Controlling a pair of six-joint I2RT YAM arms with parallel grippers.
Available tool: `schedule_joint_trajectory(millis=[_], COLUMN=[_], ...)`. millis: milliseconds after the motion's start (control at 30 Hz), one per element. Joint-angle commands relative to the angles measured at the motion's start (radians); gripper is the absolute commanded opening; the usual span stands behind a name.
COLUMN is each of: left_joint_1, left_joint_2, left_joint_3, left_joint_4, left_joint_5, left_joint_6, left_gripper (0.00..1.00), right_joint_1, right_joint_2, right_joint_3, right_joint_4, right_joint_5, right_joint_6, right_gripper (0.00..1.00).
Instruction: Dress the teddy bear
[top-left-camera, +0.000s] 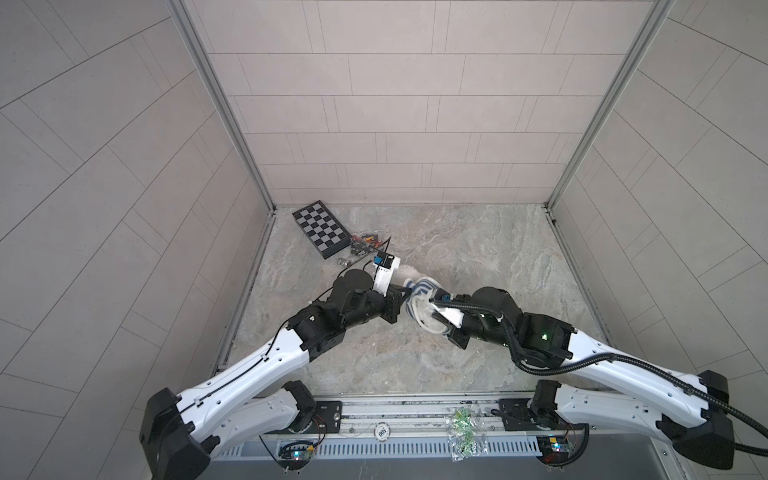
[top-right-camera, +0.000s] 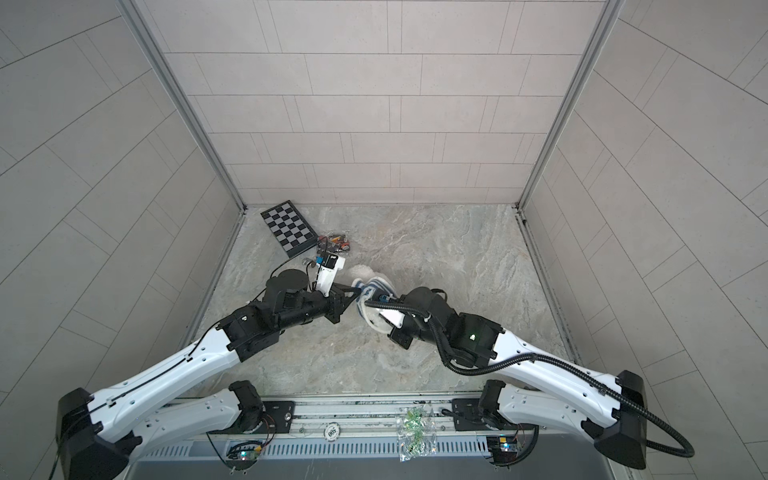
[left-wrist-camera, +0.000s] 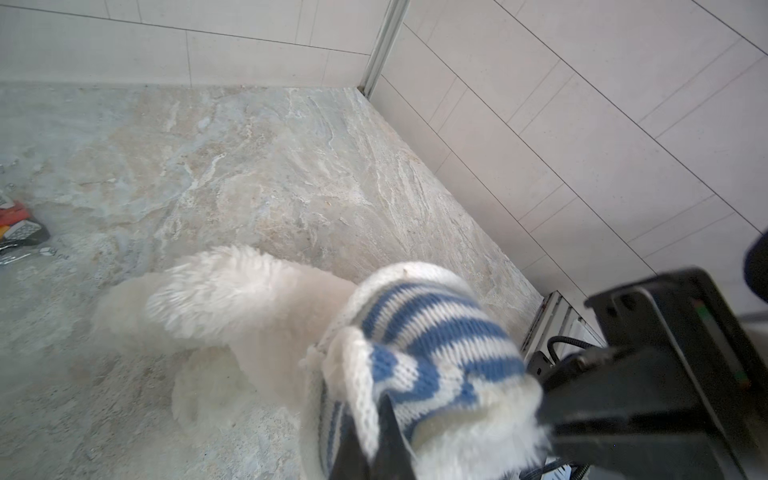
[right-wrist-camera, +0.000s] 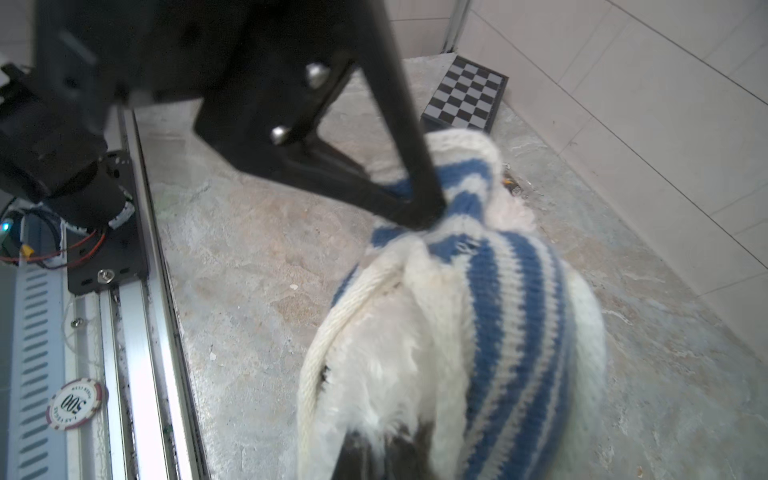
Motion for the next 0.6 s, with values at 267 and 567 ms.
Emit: schedule_joint_trajectory(millis=[267, 567], left_joint_1=[0.016, 0.015], left_joint_2=[0.056, -0.094], left_joint_3=[-0.025, -0.096], left_joint_4=[0.054, 0.282], left_joint_5=[-0.009, 0.166], left_joint_6=[-0.013, -0.033], left_gripper=[0.00, 0.00], right_joint_1=[0.089, 0.087], right_joint_2=[-0.019, -0.002], right_joint_3=[0.010, 0.018], right_joint_4=[-0.065, -0.109], right_joint_5=[0.059, 0.140], right_joint_6=[-0.121, -0.076], right_gripper=[0.00, 0.00])
